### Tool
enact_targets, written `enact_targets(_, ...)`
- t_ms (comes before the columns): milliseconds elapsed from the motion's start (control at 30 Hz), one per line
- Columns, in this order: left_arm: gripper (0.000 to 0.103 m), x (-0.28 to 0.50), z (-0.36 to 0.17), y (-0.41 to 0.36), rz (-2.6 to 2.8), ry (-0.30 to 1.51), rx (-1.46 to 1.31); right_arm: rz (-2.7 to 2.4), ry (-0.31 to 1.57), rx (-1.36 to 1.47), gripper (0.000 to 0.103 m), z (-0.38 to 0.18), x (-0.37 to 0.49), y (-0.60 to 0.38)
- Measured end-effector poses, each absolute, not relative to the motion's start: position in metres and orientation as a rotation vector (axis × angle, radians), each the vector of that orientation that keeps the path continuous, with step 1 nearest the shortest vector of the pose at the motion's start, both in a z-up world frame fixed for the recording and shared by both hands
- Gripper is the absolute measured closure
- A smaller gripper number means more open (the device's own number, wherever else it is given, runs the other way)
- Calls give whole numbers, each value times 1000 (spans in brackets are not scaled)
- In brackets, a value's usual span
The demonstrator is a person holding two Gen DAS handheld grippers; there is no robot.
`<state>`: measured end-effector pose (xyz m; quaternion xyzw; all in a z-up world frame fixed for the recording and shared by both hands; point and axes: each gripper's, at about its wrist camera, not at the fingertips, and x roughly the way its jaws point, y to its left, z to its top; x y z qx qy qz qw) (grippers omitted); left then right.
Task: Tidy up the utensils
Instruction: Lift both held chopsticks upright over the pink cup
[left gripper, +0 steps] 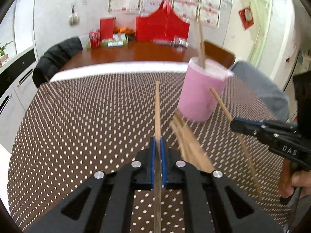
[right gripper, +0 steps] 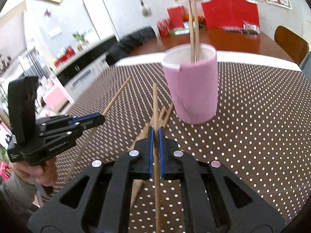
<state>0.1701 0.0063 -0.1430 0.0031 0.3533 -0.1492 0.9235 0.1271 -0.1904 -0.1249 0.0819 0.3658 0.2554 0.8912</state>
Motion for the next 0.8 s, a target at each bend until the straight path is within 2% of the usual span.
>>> enact_targets(433,97,156,-81,-2,-403,432,-73,567,562,324,98,-81,120,-220)
enact_targets(800,97,178,-19,-23,-473,224,-153,579,406,302,98,-5,128,-225)
